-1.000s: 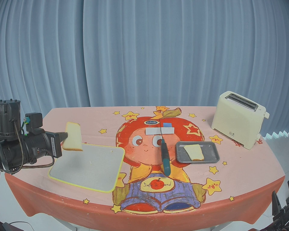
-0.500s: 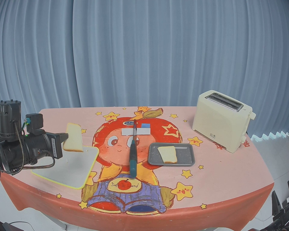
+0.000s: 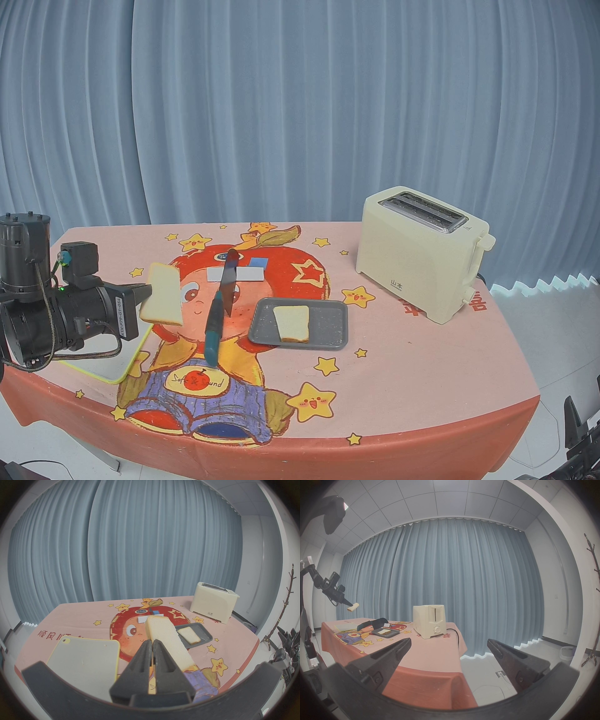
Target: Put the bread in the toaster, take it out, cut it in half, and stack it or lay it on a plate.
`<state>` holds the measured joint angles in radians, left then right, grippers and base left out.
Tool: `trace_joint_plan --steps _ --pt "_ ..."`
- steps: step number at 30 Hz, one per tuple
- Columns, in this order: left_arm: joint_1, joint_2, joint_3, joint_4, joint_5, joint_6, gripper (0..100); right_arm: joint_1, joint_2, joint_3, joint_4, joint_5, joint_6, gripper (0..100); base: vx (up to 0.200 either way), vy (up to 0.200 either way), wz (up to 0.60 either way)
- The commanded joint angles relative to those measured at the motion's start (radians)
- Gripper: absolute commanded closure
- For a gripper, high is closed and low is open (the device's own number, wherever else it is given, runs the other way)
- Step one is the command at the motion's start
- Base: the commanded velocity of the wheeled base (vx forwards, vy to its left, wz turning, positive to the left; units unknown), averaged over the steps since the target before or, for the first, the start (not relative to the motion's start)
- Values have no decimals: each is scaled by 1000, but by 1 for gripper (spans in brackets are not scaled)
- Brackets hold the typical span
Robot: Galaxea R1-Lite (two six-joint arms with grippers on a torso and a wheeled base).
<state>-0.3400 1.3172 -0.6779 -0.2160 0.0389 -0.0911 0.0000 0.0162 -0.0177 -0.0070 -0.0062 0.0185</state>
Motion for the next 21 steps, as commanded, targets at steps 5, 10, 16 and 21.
trace_joint_plan --steps 5,10,16,21 --pt "-7 2 0 0 1 -3 100 0 -16 18 -1 0 0 0 0 0 0" --pt "-68 2 -5 0 1 -21 100 0 -16 18 -1 0 0 0 0 0 0" --pt "-134 11 -23 0 9 -79 100 0 -16 18 -1 0 0 0 0 0 0" --pt "-166 33 -34 0 36 -108 100 0 -16 18 -1 0 0 0 0 0 0"
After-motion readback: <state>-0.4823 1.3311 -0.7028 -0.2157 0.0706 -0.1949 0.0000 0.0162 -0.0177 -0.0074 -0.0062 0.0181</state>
